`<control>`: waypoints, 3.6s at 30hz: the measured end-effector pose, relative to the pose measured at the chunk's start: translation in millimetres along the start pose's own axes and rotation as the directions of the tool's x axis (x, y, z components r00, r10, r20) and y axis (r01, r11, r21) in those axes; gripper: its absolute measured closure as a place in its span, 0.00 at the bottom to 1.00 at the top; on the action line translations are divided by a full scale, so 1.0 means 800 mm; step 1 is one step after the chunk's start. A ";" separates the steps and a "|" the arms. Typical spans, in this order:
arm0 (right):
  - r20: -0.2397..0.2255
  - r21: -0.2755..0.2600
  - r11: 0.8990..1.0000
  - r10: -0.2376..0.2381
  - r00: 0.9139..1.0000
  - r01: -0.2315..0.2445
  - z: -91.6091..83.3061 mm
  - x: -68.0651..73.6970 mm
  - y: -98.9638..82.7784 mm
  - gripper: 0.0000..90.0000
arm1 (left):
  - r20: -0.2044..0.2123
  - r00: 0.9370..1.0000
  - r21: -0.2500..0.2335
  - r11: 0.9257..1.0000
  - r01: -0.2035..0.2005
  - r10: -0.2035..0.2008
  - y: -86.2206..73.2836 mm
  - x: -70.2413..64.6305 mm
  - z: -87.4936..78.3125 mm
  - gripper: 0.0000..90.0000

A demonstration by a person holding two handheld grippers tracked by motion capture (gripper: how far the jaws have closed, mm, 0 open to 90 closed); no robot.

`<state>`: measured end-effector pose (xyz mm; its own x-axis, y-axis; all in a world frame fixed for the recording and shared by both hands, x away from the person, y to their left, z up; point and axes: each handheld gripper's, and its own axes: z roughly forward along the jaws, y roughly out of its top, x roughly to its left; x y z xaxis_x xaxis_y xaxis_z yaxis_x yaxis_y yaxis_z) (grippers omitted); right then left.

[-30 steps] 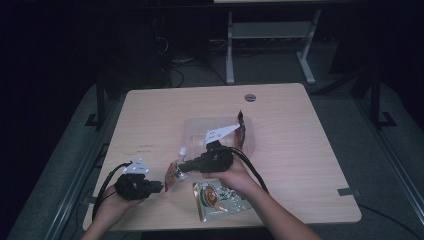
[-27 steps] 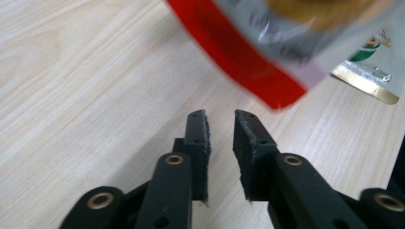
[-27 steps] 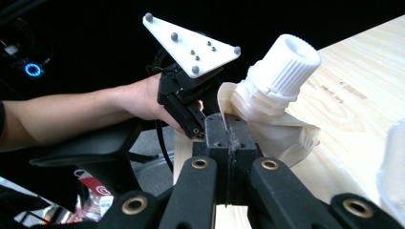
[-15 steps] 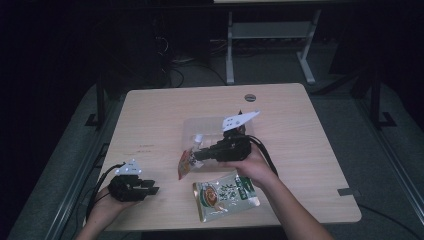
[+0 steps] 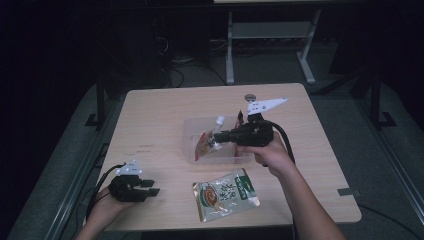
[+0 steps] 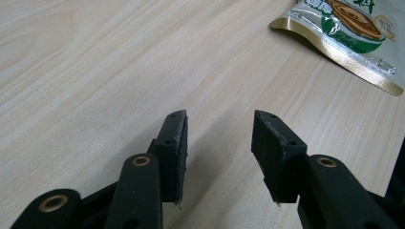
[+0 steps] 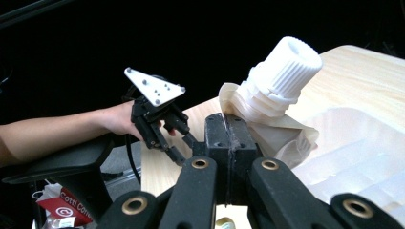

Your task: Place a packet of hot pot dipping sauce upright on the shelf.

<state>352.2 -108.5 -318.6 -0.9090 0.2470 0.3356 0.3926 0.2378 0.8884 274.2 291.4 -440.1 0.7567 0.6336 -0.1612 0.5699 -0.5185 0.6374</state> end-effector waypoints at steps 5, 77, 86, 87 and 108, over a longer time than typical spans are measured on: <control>0.029 -0.002 1.000 0.005 1.000 -0.005 -0.013 -0.015 0.006 1.00 | 0.002 1.000 -0.001 1.000 -0.001 0.001 0.000 0.000 0.000 0.61; 0.225 0.215 0.974 0.015 0.974 -0.065 0.004 -0.091 0.004 1.00 | 0.030 1.000 0.026 1.000 -0.008 0.007 -0.002 -0.003 0.006 0.61; 0.230 0.232 0.969 0.028 0.973 -0.082 0.015 -0.095 0.002 0.99 | 0.032 0.999 0.036 0.999 -0.021 0.020 -0.002 -0.002 0.007 0.60; 0.232 0.234 0.969 0.028 0.972 -0.084 0.017 -0.095 0.002 0.99 | 0.032 0.999 0.037 0.999 -0.021 0.020 -0.002 -0.002 0.007 0.60; 0.275 0.217 0.974 0.007 0.961 -0.069 0.017 -0.082 0.000 0.64 | 0.034 0.999 0.039 0.999 -0.015 0.013 -0.002 -0.004 0.009 0.60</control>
<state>413.6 -112.1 -344.5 -0.8328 0.4977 0.2424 0.4752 0.4181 0.7742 273.4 285.8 -446.2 0.7748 0.6066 -0.1783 0.5708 -0.5498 0.6098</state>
